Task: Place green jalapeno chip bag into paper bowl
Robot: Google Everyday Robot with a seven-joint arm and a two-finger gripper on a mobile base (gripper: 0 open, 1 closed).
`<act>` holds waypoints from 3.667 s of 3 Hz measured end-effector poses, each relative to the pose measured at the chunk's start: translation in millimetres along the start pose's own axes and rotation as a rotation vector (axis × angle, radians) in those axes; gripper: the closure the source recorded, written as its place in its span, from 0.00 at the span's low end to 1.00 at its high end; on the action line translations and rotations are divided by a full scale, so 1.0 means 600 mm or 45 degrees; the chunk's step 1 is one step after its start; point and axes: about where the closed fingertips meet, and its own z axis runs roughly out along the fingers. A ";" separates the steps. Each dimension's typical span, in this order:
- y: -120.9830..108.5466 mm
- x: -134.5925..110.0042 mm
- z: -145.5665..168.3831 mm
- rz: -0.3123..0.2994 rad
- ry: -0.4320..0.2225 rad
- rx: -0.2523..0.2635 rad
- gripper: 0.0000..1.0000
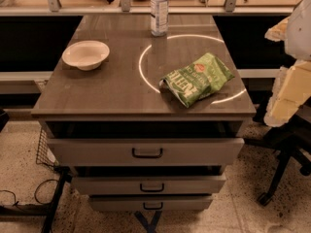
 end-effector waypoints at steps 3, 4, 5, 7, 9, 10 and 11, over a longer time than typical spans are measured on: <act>-0.064 -0.064 0.069 -0.290 -0.095 0.020 0.00; -0.100 -0.104 0.106 -0.475 -0.152 0.016 0.00; -0.118 -0.135 0.144 -0.601 -0.157 -0.032 0.00; -0.140 -0.162 0.227 -0.725 -0.005 -0.166 0.00; -0.149 -0.132 0.293 -0.744 0.168 -0.237 0.00; -0.145 -0.098 0.317 -0.735 0.216 -0.276 0.17; -0.147 -0.098 0.320 -0.735 0.213 -0.271 0.41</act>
Offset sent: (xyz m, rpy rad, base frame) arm 0.0738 0.0443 -0.0343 -0.0366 -0.0477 0.2752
